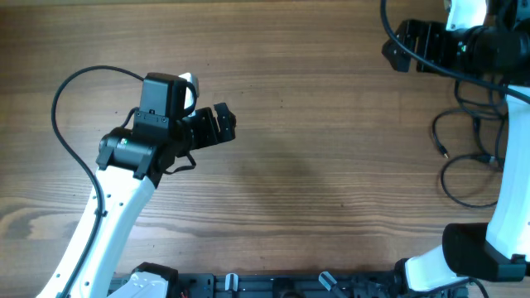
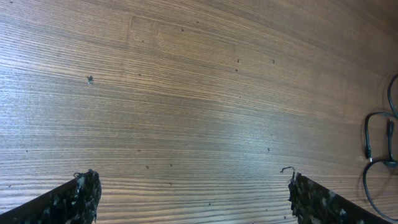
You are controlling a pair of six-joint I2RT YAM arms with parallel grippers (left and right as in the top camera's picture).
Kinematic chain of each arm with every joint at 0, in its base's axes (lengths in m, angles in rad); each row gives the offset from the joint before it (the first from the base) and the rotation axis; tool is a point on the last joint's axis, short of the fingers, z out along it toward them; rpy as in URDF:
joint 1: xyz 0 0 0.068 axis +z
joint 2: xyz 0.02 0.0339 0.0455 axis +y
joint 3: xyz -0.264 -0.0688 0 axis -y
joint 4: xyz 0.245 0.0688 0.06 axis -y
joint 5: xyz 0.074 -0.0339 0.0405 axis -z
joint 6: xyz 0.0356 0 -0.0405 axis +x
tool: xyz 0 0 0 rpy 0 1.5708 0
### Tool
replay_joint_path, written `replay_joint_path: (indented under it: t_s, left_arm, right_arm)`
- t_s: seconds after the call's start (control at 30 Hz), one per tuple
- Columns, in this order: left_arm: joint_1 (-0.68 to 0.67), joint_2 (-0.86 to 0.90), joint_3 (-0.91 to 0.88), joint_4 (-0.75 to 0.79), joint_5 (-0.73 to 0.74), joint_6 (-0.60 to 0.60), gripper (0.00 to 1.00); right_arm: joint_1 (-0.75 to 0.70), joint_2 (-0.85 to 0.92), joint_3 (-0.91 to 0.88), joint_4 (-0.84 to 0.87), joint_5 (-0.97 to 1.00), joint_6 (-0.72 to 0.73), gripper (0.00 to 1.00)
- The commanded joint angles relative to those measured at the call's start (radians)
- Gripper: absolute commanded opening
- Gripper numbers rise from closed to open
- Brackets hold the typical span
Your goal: Untangle cables
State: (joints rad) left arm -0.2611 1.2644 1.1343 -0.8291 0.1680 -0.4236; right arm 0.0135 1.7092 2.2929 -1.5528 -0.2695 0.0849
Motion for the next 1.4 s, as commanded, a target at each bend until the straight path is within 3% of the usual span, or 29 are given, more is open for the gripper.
replay_joint_path:
  t_s: [0.0, 0.13, 0.23, 0.63, 0.8, 1.07, 1.37]
  left_arm:
    - [-0.003, -0.001, -0.002, 0.003, -0.013, 0.016, 1.0]
    - [-0.003, -0.001, -0.002, 0.003, -0.013, 0.016, 1.0]
    - [-0.003, -0.001, -0.002, 0.003, -0.013, 0.016, 1.0]
    - [-0.003, -0.001, -0.002, 0.003, -0.013, 0.016, 1.0]
    - [-0.003, -0.001, -0.002, 0.003, -0.013, 0.016, 1.0]
    - [-0.003, -0.001, -0.002, 0.003, -0.013, 0.016, 1.0]
    - [-0.003, -0.001, -0.002, 0.003, -0.013, 0.016, 1.0]
  right_arm:
    - [0.0, -0.035, 0.003, 0.085, -0.016, -0.094, 1.0]
    - [0.0, -0.11, -0.046, 0.196, -0.015, -0.112, 1.0]
    - [0.0, -0.223, -0.216, 0.361, -0.015, -0.114, 1.0]
    - [0.0, -0.964, -1.367, 1.197, 0.0, -0.163, 1.0]
    - [0.0, -1.224, -1.728, 1.471, 0.038, -0.164, 1.0]
    - [0.0, -1.544, -2.144, 1.691, 0.053, -0.163, 1.0]
    - [0.0, -1.693, -2.288, 1.652, 0.053, -0.164, 1.0]
